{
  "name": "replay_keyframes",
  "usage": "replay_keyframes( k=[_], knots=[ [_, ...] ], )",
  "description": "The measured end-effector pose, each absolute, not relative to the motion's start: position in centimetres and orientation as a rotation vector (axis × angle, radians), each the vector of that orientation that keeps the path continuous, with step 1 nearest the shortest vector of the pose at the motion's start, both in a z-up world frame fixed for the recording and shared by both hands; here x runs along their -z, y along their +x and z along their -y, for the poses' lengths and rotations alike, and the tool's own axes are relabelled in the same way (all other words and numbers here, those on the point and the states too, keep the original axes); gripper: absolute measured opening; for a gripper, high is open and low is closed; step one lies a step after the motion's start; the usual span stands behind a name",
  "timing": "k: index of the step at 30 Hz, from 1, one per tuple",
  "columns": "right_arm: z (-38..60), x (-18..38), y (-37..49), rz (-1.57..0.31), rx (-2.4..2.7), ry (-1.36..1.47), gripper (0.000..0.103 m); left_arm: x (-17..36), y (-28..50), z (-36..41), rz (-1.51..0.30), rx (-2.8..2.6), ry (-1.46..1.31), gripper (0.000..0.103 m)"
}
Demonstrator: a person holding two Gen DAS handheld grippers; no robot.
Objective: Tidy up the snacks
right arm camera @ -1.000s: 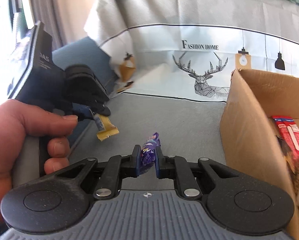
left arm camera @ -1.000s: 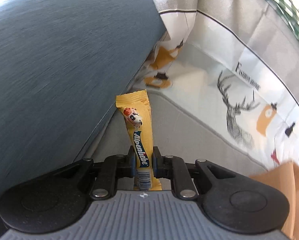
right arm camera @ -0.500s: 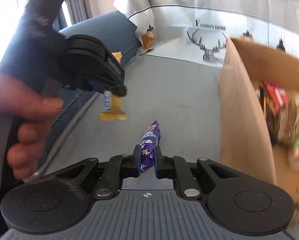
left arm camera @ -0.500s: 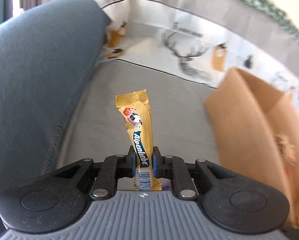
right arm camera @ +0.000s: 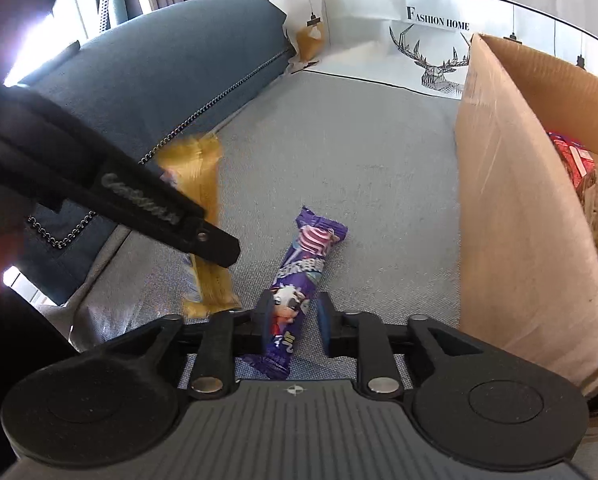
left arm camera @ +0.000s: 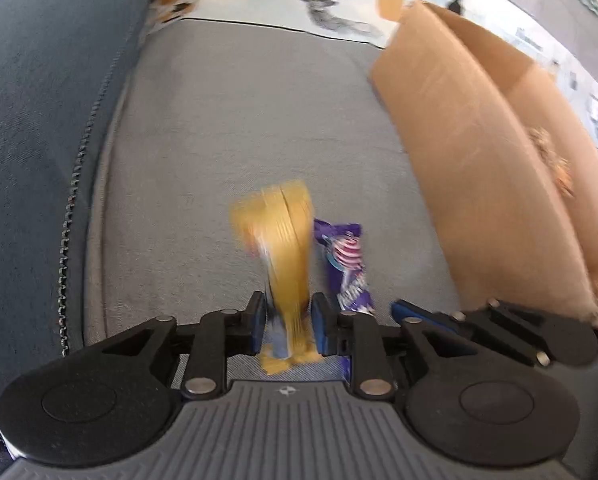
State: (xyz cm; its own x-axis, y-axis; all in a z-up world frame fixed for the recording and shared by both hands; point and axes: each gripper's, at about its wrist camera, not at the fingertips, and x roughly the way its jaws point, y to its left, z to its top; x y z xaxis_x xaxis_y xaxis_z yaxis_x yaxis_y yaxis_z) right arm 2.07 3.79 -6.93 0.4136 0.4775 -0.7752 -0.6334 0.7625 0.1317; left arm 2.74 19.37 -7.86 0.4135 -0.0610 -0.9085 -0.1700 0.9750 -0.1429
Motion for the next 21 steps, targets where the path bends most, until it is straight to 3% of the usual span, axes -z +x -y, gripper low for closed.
replay_keyframes(
  k=[2,6,21],
  knots=[
    [-3.9,7.1,2.0,-0.907,-0.709,-0.187,0.037,8.2,3.1,-18.4,-1.163,-0.086,-0.182,0.035],
    [-3.9,7.3,2.3,-0.899,-0.714,-0.18,0.044,8.3,3.6,-17.1,-1.155,-0.102,-0.112,0.036],
    [-4.7,8.6,3.0,-0.926,-0.688,-0.213,0.042,9.6,5.7,-16.6,-1.19,-0.118,-0.093,0.036]
  ],
)
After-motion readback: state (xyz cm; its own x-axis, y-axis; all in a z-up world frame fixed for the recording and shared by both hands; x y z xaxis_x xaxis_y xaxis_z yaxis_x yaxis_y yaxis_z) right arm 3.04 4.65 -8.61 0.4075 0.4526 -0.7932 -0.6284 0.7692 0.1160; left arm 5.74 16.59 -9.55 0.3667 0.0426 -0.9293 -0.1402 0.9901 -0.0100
